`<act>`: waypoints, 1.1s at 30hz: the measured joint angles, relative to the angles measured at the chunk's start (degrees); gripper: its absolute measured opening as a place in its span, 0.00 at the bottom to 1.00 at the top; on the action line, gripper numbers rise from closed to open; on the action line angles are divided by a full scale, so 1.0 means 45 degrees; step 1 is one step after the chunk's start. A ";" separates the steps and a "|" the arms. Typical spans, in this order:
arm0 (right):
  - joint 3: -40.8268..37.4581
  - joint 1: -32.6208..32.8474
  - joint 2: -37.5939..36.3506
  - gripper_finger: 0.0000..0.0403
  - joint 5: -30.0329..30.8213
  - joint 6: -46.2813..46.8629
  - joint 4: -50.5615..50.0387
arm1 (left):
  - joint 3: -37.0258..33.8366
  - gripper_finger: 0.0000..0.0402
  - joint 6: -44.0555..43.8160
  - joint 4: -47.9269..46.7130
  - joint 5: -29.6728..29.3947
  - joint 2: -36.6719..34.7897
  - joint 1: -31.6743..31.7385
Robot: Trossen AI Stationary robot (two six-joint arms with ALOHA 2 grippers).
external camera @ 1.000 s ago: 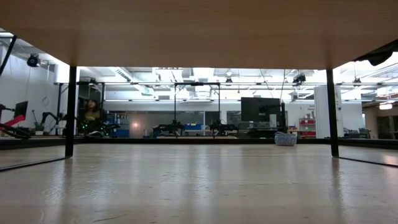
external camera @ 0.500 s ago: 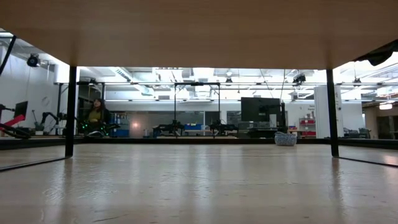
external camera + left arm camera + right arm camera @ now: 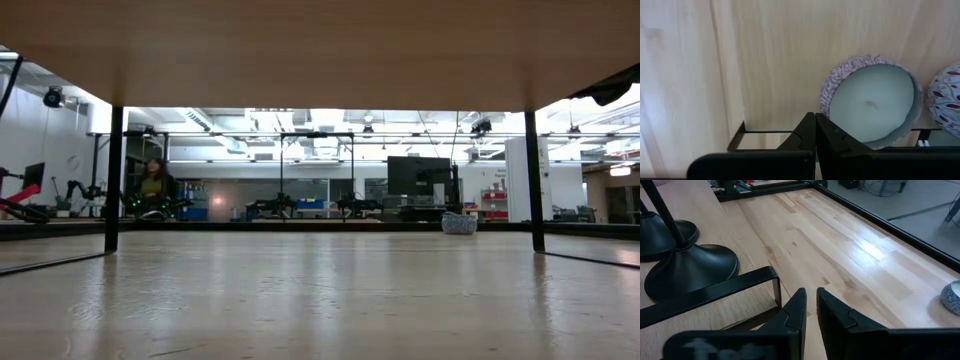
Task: Pick & Place candle stick holders
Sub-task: Put the left scented candle on the shelf, then put the scented candle on the shelf
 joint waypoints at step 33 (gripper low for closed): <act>0.0000 -0.0113 -0.0146 0.09 0.1399 0.0562 -0.0121 | 0.0005 0.00 -0.0785 0.0219 -0.2089 -0.0664 -0.0268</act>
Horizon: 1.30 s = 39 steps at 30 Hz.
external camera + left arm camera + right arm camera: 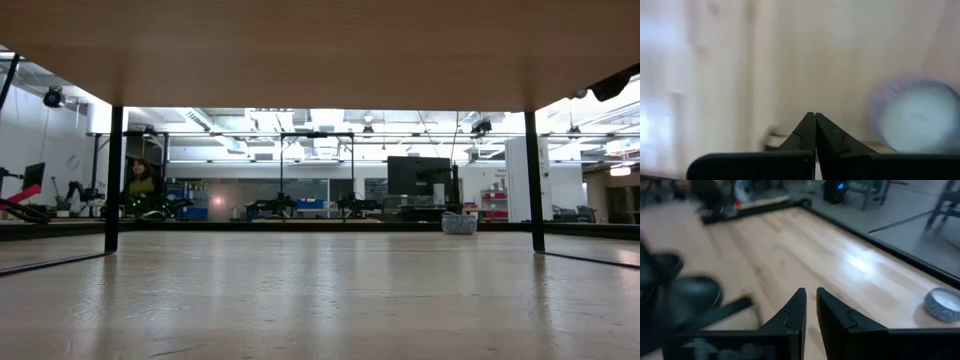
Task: Pick & Place candle stick holders
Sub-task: Put the scented candle on the shelf
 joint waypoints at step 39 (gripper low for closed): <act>0.0946 -1.8847 -0.1035 0.10 -1.4755 -0.5999 0.0058 | -1.0930 0.00 0.7394 2.3021 0.0549 -0.4231 0.3105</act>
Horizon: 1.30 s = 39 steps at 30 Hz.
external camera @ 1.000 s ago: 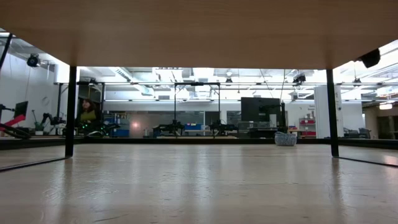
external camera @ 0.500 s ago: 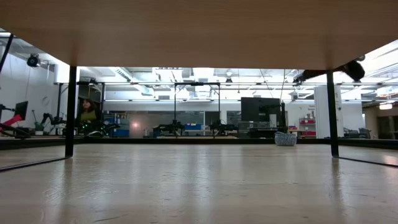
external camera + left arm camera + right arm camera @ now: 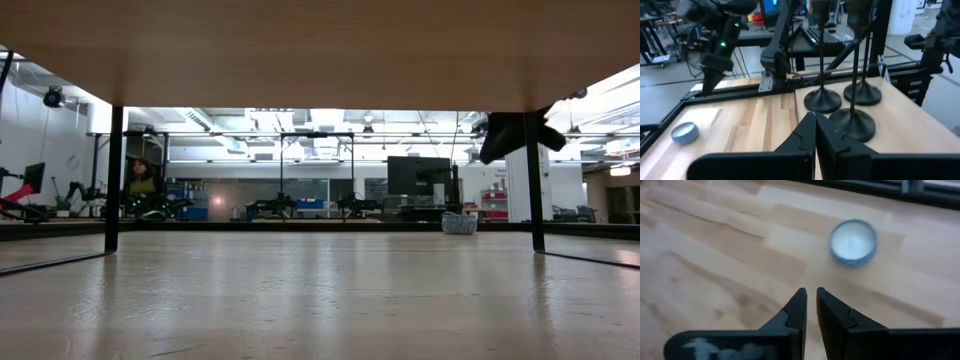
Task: Pick & Place candle stick holders
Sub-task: Put the scented candle on the shelf
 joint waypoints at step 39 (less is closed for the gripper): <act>0.3522 -0.4275 0.8798 0.28 -0.1038 -0.3705 0.0529 | -0.0120 0.00 -0.0648 -0.0695 -0.0006 -0.0190 0.0023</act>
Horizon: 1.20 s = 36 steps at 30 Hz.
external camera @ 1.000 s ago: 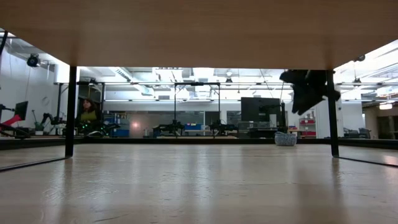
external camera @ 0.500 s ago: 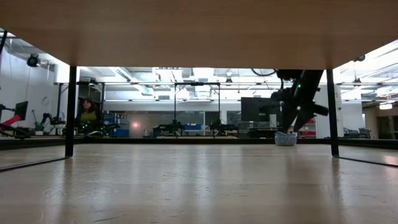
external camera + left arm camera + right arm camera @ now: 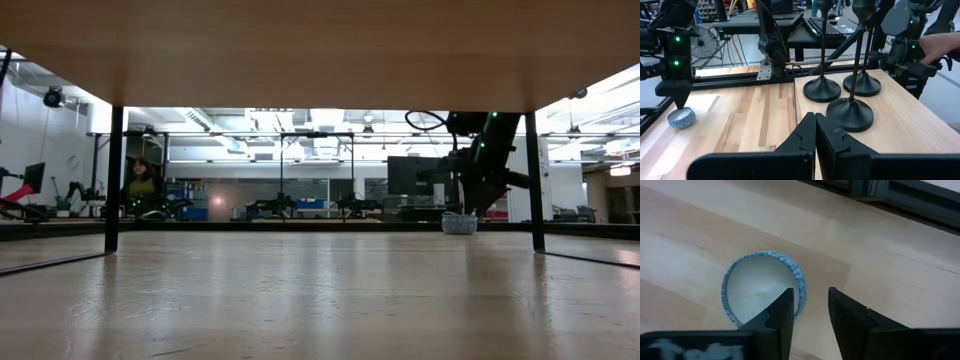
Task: Pick & Place candle stick holders
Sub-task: Put the scented candle on the shelf
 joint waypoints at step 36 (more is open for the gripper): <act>0.0658 0.1803 -0.3601 0.02 -0.0010 -0.0301 -0.1911 | 0.1221 0.15 0.1375 -0.2498 0.0054 -0.0010 0.0359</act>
